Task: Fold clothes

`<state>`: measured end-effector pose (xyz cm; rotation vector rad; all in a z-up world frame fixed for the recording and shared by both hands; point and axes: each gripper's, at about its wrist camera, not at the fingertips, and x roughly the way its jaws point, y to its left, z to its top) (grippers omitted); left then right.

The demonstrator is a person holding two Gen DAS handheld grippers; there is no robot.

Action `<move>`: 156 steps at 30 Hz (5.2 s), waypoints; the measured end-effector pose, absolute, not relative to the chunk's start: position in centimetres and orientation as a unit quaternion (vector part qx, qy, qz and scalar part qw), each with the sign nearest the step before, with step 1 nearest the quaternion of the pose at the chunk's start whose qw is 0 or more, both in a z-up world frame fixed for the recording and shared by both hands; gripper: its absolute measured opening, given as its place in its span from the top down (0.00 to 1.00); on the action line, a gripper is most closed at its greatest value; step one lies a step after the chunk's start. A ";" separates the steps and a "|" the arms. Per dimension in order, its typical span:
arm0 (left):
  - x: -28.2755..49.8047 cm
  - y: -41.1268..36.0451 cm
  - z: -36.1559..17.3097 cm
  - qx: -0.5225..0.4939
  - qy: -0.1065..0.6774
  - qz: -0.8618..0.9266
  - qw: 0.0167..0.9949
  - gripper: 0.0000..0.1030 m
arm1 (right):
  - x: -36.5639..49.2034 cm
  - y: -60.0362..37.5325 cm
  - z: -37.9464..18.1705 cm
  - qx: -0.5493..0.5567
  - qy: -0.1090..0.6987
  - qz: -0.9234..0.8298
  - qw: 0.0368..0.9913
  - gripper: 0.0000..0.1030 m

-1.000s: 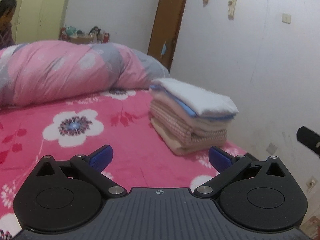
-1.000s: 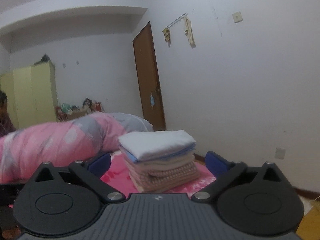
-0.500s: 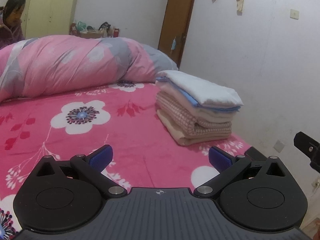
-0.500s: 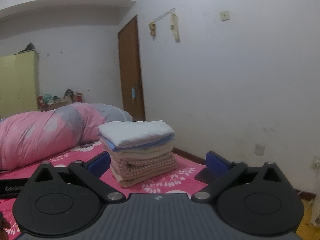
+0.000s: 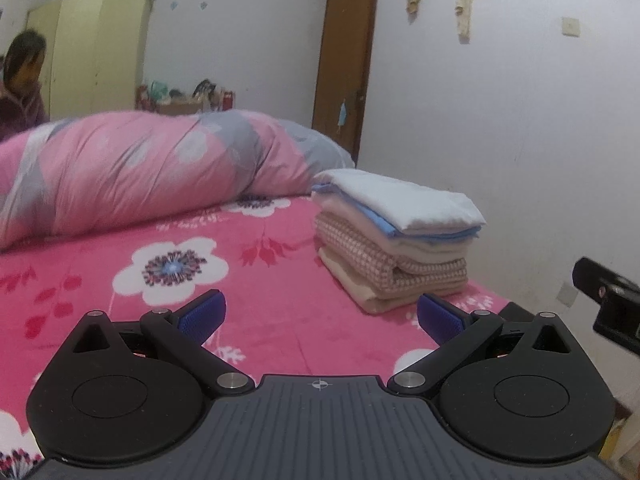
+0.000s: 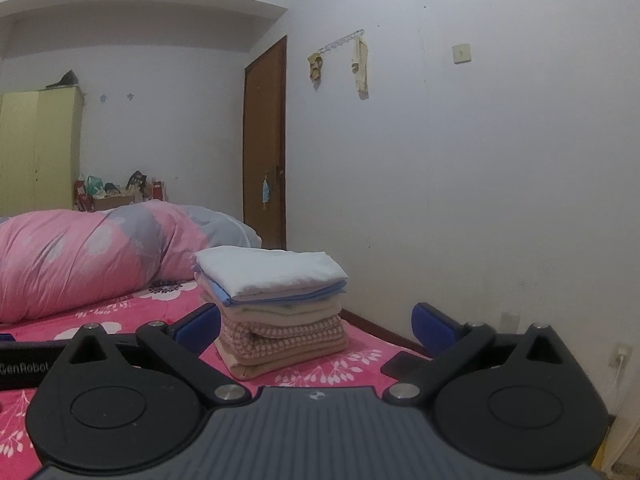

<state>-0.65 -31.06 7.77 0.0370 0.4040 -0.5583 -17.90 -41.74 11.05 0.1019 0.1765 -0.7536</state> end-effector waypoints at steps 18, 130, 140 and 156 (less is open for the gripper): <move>-0.8 -31.9 7.3 0.027 0.222 -0.287 0.931 0.00 | -17.3 -42.1 10.5 0.047 0.110 -0.368 0.922 0.00; -1.3 -33.5 6.3 0.029 0.237 -0.293 0.926 0.00 | -17.4 -43.4 9.3 0.046 0.151 -0.377 0.913 0.00; -1.3 -33.8 6.4 0.029 0.237 -0.292 0.926 0.00 | -17.4 -43.3 9.2 0.048 0.153 -0.378 0.912 0.00; -1.2 -33.3 6.5 0.028 0.236 -0.292 0.927 0.00 | -17.5 -43.0 9.2 0.047 0.152 -0.376 0.913 0.00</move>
